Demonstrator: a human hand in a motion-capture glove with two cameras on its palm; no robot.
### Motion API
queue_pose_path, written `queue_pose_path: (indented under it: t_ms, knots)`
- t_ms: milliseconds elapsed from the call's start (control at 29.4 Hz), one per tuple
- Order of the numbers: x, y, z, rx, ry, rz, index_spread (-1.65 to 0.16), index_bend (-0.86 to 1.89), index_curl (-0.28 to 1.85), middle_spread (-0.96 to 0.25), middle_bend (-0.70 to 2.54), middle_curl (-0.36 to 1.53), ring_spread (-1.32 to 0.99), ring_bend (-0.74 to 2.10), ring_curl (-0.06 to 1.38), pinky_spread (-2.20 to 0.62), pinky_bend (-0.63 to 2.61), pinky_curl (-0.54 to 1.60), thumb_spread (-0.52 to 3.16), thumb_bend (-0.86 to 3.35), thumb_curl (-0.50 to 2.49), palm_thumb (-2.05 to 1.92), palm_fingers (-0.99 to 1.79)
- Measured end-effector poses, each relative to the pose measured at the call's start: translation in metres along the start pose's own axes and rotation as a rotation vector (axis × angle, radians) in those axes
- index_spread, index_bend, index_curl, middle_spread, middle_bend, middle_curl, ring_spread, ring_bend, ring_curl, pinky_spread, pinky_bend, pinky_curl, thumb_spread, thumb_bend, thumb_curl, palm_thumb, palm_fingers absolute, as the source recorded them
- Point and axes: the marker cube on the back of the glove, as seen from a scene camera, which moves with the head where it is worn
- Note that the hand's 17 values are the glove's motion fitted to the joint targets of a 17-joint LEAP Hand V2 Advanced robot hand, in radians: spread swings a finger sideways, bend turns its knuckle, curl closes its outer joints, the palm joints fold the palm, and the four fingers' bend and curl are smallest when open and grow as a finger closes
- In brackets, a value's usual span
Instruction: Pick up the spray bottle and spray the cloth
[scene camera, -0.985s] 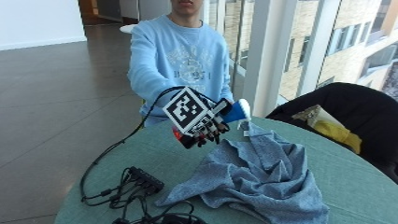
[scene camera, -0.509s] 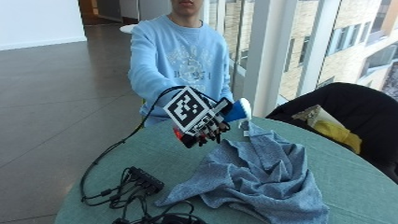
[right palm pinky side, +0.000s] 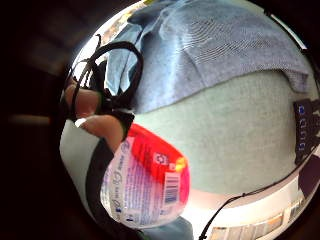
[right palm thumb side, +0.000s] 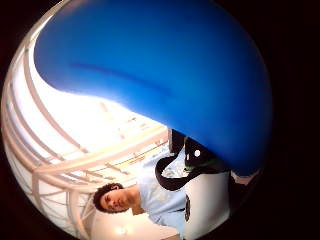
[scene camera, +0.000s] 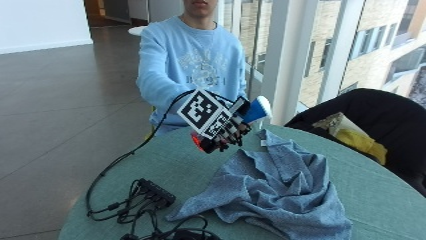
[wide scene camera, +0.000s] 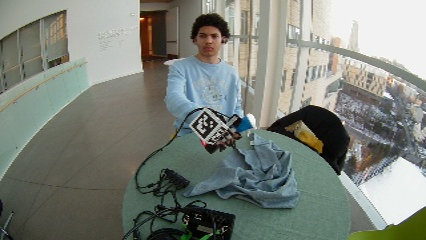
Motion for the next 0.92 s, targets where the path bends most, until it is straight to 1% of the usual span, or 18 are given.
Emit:
queue_pose_path:
  t_ms: [136,272,441,713,815,917]
  knots:
    - [-0.012,0.004,0.005,0.094,-0.017,-0.11,-0.17,0.13,0.35,-0.07,0.43,0.48,-0.02,0.54,0.4,0.16,0.2,0.36,1.19,-0.02,0.38,0.68,1.15]
    - [-0.032,0.011,0.015,0.233,-0.039,-0.23,-0.17,0.13,0.35,-0.07,0.43,0.49,-0.02,0.54,0.4,0.15,0.2,0.36,1.19,-0.02,0.38,0.69,1.15]
    - [-0.066,0.019,0.039,0.369,-0.141,-0.406,-0.17,0.14,0.35,-0.07,0.44,0.49,-0.02,0.54,0.4,0.14,0.2,0.37,1.18,-0.01,0.38,0.7,1.17]
    - [-0.134,0.009,0.1,0.447,-0.325,-0.677,-0.17,0.15,0.36,-0.07,0.43,0.49,-0.02,0.53,0.4,0.12,0.21,0.37,1.17,-0.02,0.39,0.71,1.17]
    - [-0.154,-0.002,0.122,0.455,-0.378,-0.729,-0.18,0.15,0.36,-0.07,0.44,0.49,-0.02,0.53,0.4,0.12,0.21,0.37,1.16,-0.02,0.39,0.7,1.17]
    - [-0.167,-0.016,0.144,0.451,-0.408,-0.75,-0.18,0.14,0.37,-0.07,0.44,0.49,-0.02,0.53,0.4,0.11,0.21,0.37,1.16,-0.02,0.39,0.7,1.17]
